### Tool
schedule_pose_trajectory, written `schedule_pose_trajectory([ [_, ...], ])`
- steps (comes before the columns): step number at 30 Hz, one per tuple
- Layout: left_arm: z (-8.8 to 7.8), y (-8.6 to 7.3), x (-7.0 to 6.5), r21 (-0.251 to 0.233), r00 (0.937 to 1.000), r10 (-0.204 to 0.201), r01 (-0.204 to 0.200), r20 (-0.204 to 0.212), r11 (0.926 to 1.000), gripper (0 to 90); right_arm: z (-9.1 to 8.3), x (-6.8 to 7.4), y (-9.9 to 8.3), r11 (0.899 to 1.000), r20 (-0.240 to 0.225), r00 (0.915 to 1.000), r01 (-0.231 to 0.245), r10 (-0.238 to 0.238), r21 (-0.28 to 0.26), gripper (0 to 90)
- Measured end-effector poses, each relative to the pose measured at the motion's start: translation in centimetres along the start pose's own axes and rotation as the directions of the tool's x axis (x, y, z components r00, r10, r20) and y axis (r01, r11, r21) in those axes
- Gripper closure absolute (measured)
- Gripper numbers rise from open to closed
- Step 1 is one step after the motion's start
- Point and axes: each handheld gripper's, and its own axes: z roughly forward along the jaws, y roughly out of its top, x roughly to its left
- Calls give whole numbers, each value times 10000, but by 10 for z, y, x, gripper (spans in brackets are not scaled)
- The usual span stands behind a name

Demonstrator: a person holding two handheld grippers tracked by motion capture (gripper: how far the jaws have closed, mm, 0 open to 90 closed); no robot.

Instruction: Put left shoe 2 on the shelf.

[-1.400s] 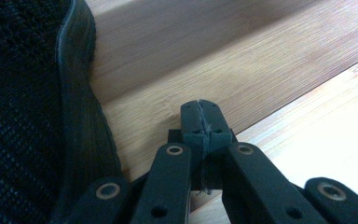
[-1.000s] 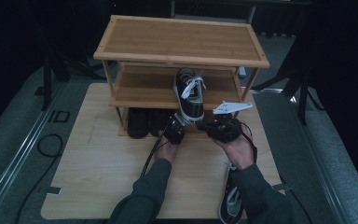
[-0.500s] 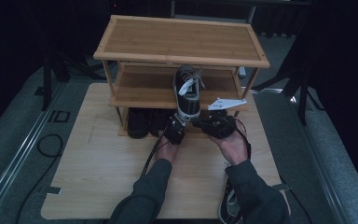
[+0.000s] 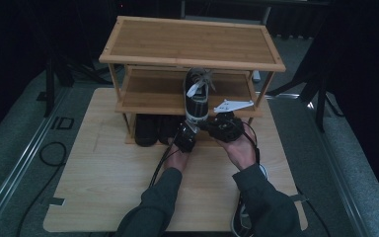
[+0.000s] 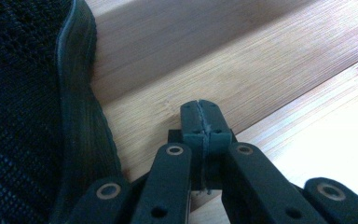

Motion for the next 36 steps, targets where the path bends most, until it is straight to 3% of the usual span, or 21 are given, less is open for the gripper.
schedule_pose_trajectory([
  [9,0,0,0,75,10000,21,-20,-97,10000,900,5,-8,2,9995,-114,9994,-316,316,-47,900],
  [10,0,0,-1,-42,9999,-107,107,-90,9999,900,6,-13,2,9992,243,9989,-407,408,-60,900],
  [11,0,0,-1,-42,9999,-107,107,-90,9999,900,6,-13,2,9992,243,9989,-407,408,-60,900],
  [12,1,0,-1,-64,9999,-88,88,-76,9999,900,8,-20,3,9966,-232,9964,-821,819,-92,900],
  [16,1,0,-3,-96,9998,-82,80,-174,9999,900,9,-18,4,9984,-12,9985,-556,556,-61,900],
  [21,1,0,-2,-52,9999,-45,45,-106,10000,900,14,-18,7,9985,-18,9985,-551,551,-75,900],
  [25,1,0,-2,-54,9999,-59,59,-93,10000,900,21,-20,11,9984,460,9974,-551,555,-94,900],
  [29,1,0,-2,-92,9999,-102,101,-114,9999,900,23,-22,12,9977,341,9971,-678,681,-85,900],
  [31,2,0,-2,-110,9998,-167,169,106,9998,900,22,-23,12,9977,335,9971,-675,677,-77,900],
  [32,1,0,-2,-123,9998,-119,117,-154,9999,900,23,-23,12,9976,282,9972,-686,688,-81,900],
  [33,1,0,-2,-123,9998,-119,117,-154,9999,900,23,-23,12,9976,282,9972,-686,688,-81,900],
  [36,1,-1,-2,-131,9998,-218,219,44,9997,900,22,-23,10,9978,29,9979,-641,641,-165,839],
])
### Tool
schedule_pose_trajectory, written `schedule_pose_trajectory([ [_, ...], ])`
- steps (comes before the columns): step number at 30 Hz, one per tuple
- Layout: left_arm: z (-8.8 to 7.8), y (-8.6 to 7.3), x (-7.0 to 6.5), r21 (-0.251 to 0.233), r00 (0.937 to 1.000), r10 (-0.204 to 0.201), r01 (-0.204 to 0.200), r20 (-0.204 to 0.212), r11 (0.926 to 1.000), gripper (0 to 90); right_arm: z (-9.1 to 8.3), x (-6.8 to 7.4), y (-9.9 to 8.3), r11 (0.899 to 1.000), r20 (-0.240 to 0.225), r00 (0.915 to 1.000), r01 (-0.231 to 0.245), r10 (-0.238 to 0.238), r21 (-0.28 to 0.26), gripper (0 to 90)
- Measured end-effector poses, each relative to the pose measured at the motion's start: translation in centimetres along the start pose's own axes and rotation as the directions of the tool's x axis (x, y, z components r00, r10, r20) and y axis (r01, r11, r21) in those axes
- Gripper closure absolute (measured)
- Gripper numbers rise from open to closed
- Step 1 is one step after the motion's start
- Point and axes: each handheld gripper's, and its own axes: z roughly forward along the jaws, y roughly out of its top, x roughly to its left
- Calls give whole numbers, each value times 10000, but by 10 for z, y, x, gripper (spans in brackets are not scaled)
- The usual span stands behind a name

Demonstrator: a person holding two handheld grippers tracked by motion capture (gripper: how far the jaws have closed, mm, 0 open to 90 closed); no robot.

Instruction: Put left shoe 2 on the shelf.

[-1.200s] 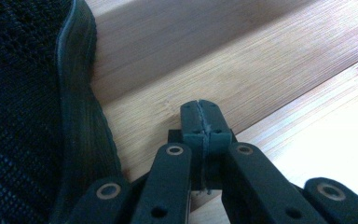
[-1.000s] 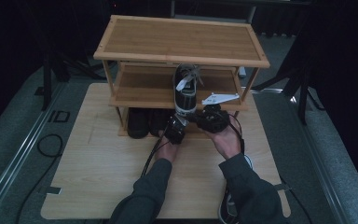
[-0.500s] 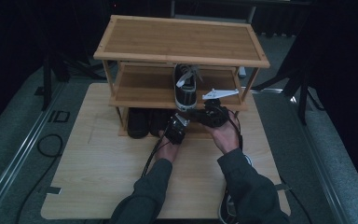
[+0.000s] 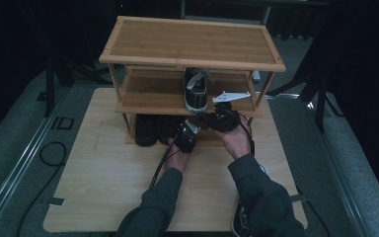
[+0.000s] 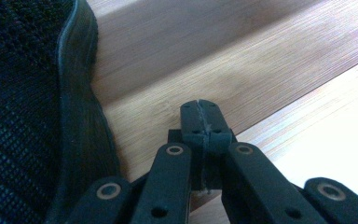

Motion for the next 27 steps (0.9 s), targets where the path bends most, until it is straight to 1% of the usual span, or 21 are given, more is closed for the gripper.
schedule_pose_trajectory([
  [1,0,0,0,0,10000,0,0,0,10000,900,0,0,0,10000,0,10000,0,0,0,839],
  [2,-1,0,1,-26,9999,-1,1,-137,10000,900,-1,1,-3,9999,-9,10000,68,-68,144,839],
  [3,-1,0,1,-26,9999,-1,1,-137,10000,900,-1,1,-3,9999,-9,10000,68,-68,144,839],
  [4,-1,-1,2,-107,10000,-55,55,-54,9999,900,-5,2,-7,9996,-35,9999,97,-96,275,823],
  [6,-1,-2,2,-136,10000,-67,66,-41,9999,900,-8,2,-10,9989,-11,9998,179,-179,422,791],
  [7,-1,-2,2,-136,10000,-67,66,-41,9999,900,-10,2,-12,9982,21,9997,252,-253,544,780],
  [8,0,-2,2,-186,9999,-125,125,-19,9997,900,-13,2,-15,9978,134,9995,289,-298,600,762],
  [9,0,-2,2,-186,9999,-125,125,-19,9997,900,-13,2,-15,9978,134,9995,289,-298,600,762],
  [10,0,-2,2,-192,9999,-129,129,-13,9997,900,-18,2,-18,9976,244,9993,279,-295,630,725],
  [11,0,-2,2,-192,9999,-129,129,-13,9997,900,-18,2,-18,9976,244,9993,279,-295,630,725],
  [12,-1,-2,3,-154,10000,-90,90,7,9998,899,-24,-1,-25,9968,359,9991,181,-210,773,712],
  [14,0,-2,3,-179,9999,-105,106,20,9998,899,-29,-3,-31,9956,459,9987,195,-237,914,697],
  [15,0,-2,3,-179,9999,-105,106,20,9998,899,-29,-3,-31,9956,459,9987,195,-237,914,697],
  [16,0,-3,3,-238,9998,-160,162,89,9996,899,-34,-6,-39,9941,654,9978,78,-149,1083,686],
  [17,0,-3,3,-247,9998,-167,169,74,9996,899,-38,-9,-43,9933,772,9969,83,-173,1155,683],
  [19,0,-3,3,-255,9998,-181,183,73,9995,899,-40,-11,-46,9930,828,9965,41,-140,1179,678],
  [20,0,-3,3,-286,9997,-215,217,70,9994,899,-45,-16,-54,9919,944,9955,-136,16,1260,673],
  [23,0,-3,3,-223,9999,-154,156,68,9996,899,-47,-19,-58,9918,979,9951,-230,107,1260,673],
  [25,0,-3,4,-177,9999,-120,121,81,9998,899,-53,-25,-70,9895,1082,9935,-513,368,1350,670],
  [27,0,-3,4,-244,9998,-189,192,107,9995,898,-55,-27,-73,9883,1092,9929,-613,461,1394,670],
])
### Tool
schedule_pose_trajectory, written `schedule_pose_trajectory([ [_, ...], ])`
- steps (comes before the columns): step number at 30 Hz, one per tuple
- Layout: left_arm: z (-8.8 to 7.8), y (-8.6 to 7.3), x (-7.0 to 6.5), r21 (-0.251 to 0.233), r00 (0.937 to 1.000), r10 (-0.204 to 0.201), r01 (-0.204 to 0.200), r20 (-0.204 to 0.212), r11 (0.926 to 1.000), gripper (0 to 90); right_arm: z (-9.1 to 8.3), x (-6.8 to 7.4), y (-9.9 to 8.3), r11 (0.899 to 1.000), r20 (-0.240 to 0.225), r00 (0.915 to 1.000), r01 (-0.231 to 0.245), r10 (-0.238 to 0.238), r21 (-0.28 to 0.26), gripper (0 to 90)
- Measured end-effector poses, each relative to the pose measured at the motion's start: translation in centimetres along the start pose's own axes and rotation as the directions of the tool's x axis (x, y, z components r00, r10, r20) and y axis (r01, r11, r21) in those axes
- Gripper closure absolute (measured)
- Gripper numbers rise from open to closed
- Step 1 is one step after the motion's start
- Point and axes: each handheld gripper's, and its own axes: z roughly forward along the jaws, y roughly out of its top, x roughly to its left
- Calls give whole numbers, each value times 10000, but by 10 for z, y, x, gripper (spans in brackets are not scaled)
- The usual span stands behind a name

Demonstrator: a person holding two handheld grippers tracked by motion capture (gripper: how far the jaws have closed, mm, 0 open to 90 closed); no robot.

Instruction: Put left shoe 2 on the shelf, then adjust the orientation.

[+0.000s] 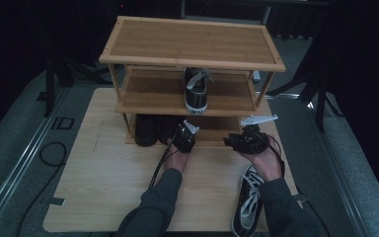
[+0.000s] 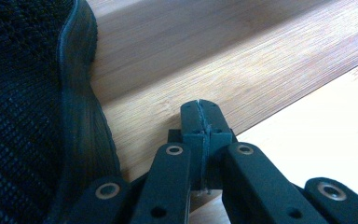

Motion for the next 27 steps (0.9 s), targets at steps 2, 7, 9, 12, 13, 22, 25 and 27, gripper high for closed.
schedule_pose_trajectory([
  [2,0,0,0,-4,10000,-16,16,4,10000,899,0,-1,-3,10000,22,10000,-33,33,14,669],
  [7,0,0,0,-8,10000,-20,20,25,10000,898,-1,-1,-5,9999,131,9999,26,-27,105,662],
  [9,0,0,1,-2,10000,-78,78,51,10000,899,-2,0,-7,9997,455,9988,160,-169,203,657],
  [12,0,0,1,-8,9999,-117,117,77,9999,898,-4,-1,-10,9993,518,9984,209,-224,297,652],
  [13,0,0,1,-7,9999,-110,110,74,9999,898,-6,-1,-12,9993,533,9984,182,-199,324,652],
  [22,0,0,1,-15,9999,-129,129,107,9999,898,-18,-16,-32,9986,866,9962,-93,47,521,654],
  [25,0,0,1,-21,9998,-175,175,119,9998,898,-22,-21,-41,9980,991,9949,-250,192,583,658],
  [27,0,0,1,-17,9997,-186,186,126,9998,898,-23,-22,-43,9978,1024,9944,-315,253,589,659],
])
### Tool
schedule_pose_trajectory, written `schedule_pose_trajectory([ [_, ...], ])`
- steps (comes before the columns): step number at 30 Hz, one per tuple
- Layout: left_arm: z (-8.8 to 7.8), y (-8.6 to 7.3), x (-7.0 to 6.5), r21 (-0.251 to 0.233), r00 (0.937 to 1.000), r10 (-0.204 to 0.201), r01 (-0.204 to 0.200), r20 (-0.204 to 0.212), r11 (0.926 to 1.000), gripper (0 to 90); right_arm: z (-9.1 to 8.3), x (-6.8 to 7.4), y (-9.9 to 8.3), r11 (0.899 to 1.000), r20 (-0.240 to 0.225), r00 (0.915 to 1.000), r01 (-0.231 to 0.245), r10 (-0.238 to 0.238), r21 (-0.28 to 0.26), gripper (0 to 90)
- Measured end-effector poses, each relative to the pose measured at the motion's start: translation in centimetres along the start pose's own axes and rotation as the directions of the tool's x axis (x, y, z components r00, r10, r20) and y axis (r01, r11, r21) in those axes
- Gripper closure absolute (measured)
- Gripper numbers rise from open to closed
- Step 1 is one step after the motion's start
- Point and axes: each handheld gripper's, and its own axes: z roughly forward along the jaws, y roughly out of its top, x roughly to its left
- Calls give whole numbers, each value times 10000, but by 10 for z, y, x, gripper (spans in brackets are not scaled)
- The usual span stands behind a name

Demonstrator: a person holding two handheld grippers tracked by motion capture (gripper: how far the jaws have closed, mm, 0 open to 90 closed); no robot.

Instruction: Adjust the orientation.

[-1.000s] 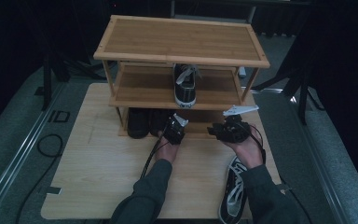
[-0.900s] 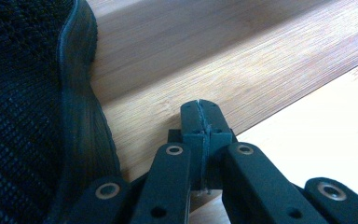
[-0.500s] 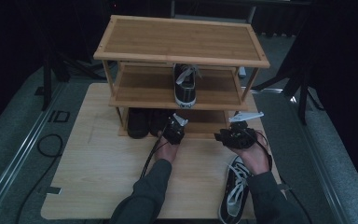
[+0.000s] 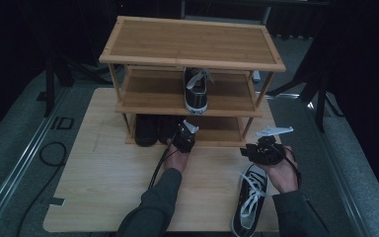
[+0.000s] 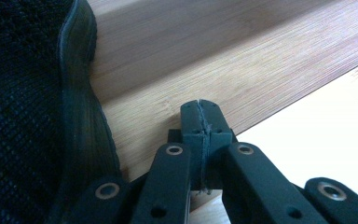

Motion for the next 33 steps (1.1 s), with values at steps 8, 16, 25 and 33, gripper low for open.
schedule_pose_trajectory([
  [8,0,0,0,-8,10000,11,-11,23,10000,898,1,-9,-29,9984,183,9990,-419,412,375,696],
  [16,0,0,0,-12,10000,9,-9,20,10000,898,-5,-11,-48,9965,172,9982,-588,579,586,738],
  [25,0,0,0,-24,10000,-9,9,37,10000,898,-17,-11,-69,9938,277,9979,-612,589,923,900],
  [33,0,0,0,-20,10000,-8,8,12,10000,898,-21,-9,-79,9929,154,9981,-606,594,1021,898],
])
